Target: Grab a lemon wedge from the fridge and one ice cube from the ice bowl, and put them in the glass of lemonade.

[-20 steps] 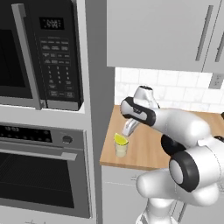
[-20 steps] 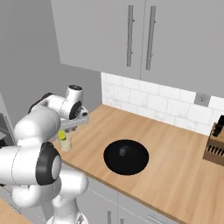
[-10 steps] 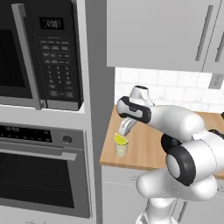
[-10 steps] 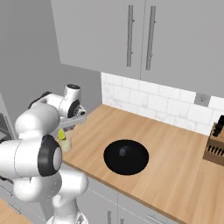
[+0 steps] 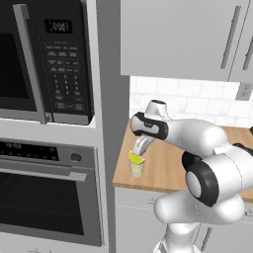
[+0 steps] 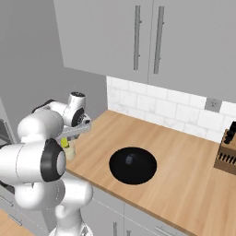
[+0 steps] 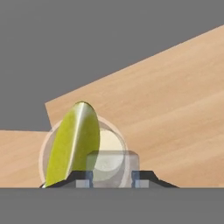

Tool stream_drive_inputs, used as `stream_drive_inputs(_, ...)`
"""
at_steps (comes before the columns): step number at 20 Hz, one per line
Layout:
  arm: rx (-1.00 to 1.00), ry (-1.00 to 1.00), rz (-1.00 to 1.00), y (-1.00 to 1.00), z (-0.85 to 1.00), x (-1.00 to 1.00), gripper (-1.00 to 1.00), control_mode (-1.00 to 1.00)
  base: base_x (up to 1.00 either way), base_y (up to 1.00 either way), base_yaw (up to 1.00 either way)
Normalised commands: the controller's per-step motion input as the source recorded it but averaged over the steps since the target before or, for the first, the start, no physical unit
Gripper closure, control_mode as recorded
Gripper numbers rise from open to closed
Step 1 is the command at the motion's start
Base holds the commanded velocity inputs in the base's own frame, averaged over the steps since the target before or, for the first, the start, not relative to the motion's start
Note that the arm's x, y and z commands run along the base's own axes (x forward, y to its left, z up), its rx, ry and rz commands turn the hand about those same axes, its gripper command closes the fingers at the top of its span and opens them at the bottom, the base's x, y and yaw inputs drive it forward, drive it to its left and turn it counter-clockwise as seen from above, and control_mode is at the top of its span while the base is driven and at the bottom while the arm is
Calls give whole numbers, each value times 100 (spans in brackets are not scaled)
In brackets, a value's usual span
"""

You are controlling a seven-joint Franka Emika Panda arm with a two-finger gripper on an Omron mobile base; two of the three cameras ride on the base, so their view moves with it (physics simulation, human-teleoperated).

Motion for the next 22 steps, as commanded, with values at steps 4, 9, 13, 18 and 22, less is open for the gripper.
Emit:
stream_drive_inputs(4, 0, 2, 0, 4, -2, 0, 100, -100, 0, 0, 0)
stream_drive_inputs(9, 0, 5, 0, 2, 0, 0, 100, -100, 0, 0, 0)
stream_drive_inputs(13, 0, 1, 0, 0, 0, 0, 100, -100, 0, 0, 0)
stream_drive_inputs(18, 0, 0, 0, 0, 0, 0, -100, -100, 0, 0, 0)
stream_drive_inputs(22, 0, 0, 0, 0, -9, 0, -100, -100, 0, 0, 0)
